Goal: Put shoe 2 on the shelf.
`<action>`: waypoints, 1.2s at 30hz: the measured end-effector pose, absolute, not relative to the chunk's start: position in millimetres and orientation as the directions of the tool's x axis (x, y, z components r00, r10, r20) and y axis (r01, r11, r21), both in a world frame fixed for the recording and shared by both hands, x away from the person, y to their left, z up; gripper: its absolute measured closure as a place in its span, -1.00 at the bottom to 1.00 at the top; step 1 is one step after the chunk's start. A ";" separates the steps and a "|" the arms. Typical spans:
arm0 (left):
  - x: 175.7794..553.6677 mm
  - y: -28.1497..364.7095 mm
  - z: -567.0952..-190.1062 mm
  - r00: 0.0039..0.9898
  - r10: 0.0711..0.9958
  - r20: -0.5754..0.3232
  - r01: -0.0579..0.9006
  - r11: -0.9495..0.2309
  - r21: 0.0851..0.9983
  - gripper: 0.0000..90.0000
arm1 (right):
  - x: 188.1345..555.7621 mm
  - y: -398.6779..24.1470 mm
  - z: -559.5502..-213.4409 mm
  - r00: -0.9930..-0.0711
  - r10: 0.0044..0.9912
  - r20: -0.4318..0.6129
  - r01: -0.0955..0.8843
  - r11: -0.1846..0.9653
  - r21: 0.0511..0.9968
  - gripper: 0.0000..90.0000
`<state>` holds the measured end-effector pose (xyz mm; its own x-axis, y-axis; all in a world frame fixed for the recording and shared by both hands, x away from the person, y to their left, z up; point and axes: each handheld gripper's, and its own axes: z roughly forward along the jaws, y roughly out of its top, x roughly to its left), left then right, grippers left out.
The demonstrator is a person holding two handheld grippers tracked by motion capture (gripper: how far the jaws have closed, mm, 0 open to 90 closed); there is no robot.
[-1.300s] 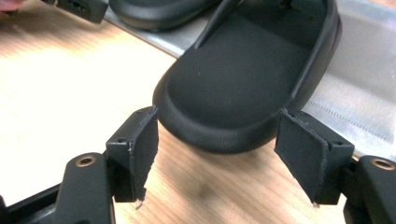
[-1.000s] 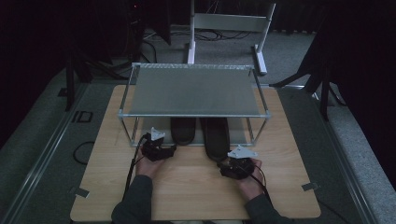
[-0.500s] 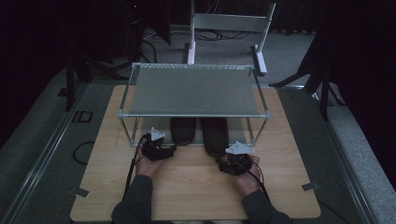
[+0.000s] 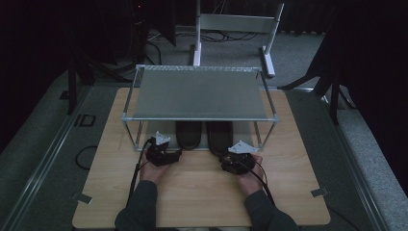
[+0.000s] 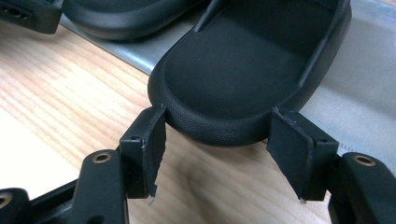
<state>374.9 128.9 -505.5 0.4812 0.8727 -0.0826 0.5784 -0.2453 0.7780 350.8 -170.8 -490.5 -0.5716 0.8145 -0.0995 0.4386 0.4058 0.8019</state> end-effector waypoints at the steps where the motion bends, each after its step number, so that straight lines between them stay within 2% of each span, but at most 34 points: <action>1: 374.8 128.8 -505.5 0.481 0.873 -0.082 0.578 -0.245 0.778 -0.26 | 352.4 -170.1 -490.8 -0.571 0.815 -0.099 0.438 0.404 0.803 -0.18; 13: 375.1 129.7 -505.5 0.483 0.871 -0.088 0.580 -0.243 0.778 -0.26 | 367.3 -158.3 -493.0 -0.543 0.835 -0.094 0.449 0.383 0.807 -0.17; 29: 374.9 131.4 -505.3 0.483 0.869 -0.110 0.579 -0.223 0.784 -0.26 | 372.0 -146.3 -493.8 -0.574 0.813 -0.092 0.435 0.399 0.807 -0.11; 36: 371.4 123.8 -503.7 0.518 0.848 -0.113 0.554 -0.232 0.800 -0.14 | 372.8 -147.9 -493.9 -0.583 0.807 -0.095 0.434 0.408 0.804 -0.10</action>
